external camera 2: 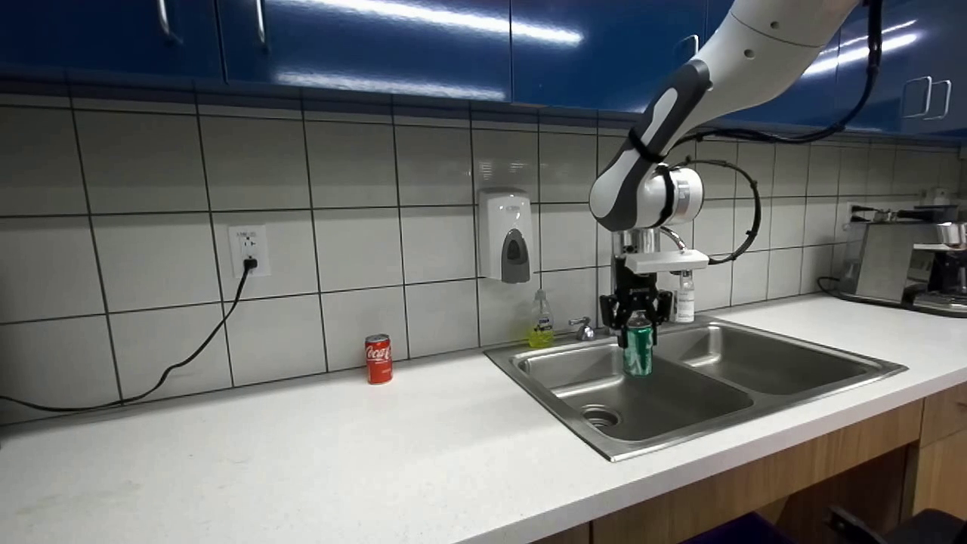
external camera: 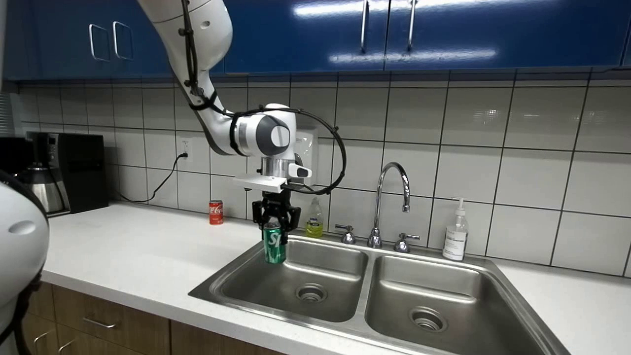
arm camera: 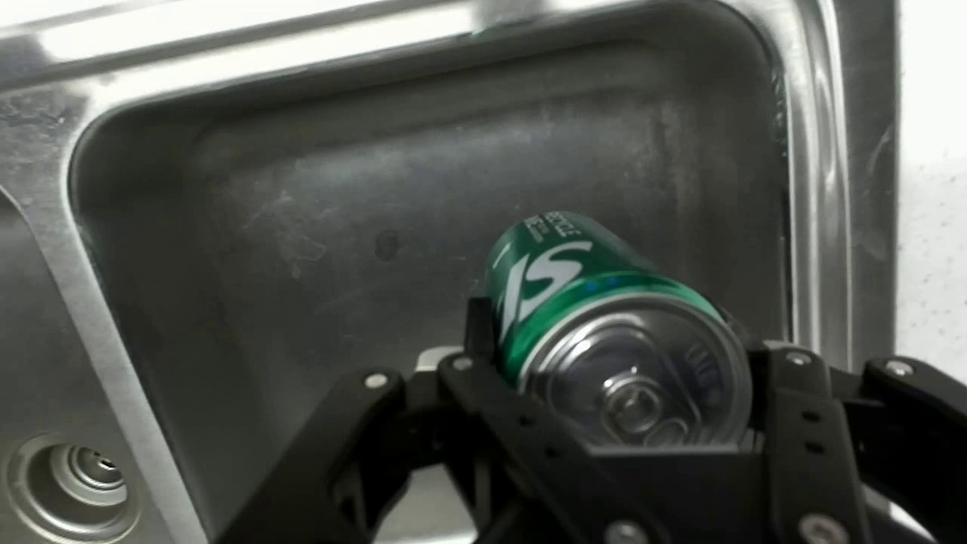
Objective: Put the green can in the sink.
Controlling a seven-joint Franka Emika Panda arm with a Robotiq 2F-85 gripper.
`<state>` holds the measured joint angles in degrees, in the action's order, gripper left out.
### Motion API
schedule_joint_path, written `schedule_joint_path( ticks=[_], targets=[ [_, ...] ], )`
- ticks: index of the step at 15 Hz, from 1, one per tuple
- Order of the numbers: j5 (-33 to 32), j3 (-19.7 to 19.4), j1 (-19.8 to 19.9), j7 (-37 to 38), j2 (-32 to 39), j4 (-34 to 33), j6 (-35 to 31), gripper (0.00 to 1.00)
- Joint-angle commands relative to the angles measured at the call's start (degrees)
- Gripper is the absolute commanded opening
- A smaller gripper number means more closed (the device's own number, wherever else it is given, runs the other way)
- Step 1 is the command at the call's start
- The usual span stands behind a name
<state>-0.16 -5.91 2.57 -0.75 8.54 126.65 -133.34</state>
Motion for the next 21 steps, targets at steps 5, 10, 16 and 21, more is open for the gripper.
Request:
schedule_joint_path(
  ticks=[5, 10, 16, 21],
  targets=[
    [2.7, -1.02, 4.57, 0.13, 14.08, -12.71, -3.51, 0.39],
    [4.47, -0.77, 7.34, -0.64, 21.21, -18.98, -1.82, 0.39],
    [6.61, 0.55, 8.23, -1.39, 25.05, -19.68, -0.89, 0.39],
    [7.17, 1.75, 7.97, -1.54, 26.98, -18.84, -1.16, 0.39]
  ],
)
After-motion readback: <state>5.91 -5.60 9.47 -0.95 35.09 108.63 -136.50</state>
